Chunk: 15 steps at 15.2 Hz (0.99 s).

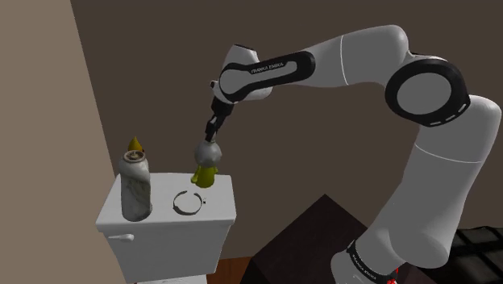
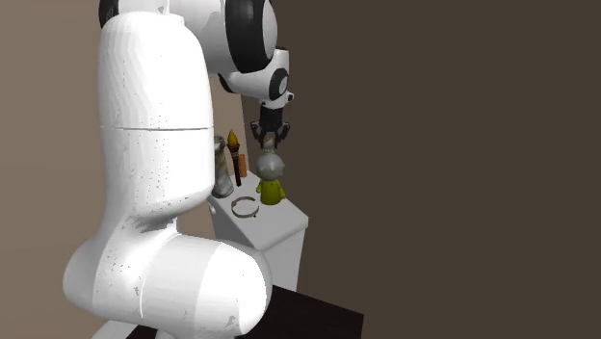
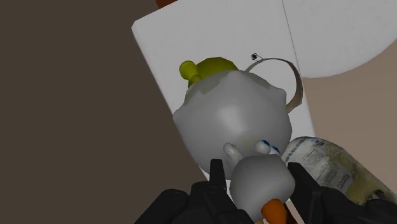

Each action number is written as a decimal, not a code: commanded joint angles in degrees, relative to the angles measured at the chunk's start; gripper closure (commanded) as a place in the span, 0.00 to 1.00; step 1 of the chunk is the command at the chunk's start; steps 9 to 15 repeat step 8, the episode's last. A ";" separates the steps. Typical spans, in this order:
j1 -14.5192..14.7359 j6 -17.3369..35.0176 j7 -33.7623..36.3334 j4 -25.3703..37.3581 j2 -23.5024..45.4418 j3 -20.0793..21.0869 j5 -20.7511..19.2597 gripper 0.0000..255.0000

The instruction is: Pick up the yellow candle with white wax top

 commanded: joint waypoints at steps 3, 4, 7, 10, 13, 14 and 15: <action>0.05 -2.75 0.62 1.61 -1.30 -0.06 -0.31 1.00; 0.05 -3.42 0.74 2.01 -1.58 -0.08 -0.37 1.00; 0.04 -4.87 1.00 2.91 -2.15 -0.11 -0.51 1.00; 0.04 -4.88 1.00 2.92 -2.15 -0.11 -0.51 1.00; 0.04 -4.88 1.00 2.92 -2.15 -0.11 -0.51 1.00; 0.04 -4.88 1.00 2.92 -2.15 -0.11 -0.51 1.00; 0.04 -4.88 1.00 2.92 -2.15 -0.11 -0.51 1.00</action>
